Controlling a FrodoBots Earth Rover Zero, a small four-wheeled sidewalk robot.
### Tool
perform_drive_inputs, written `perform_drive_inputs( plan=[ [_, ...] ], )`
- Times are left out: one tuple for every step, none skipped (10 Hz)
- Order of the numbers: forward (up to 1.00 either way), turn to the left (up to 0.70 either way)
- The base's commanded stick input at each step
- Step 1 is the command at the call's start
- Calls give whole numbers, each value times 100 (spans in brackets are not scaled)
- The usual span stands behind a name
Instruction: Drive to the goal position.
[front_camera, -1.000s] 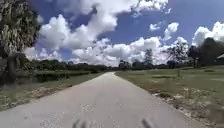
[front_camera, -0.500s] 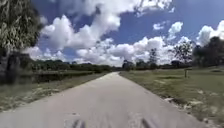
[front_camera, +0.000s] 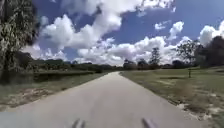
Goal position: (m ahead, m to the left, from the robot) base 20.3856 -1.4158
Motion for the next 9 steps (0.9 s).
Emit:
perform_drive_inputs(
  plan=[
    [70,0],
    [70,0],
    [70,0],
    [70,0],
    [70,5],
    [70,35],
    [70,35],
    [70,35],
    [70,0]
  ],
)
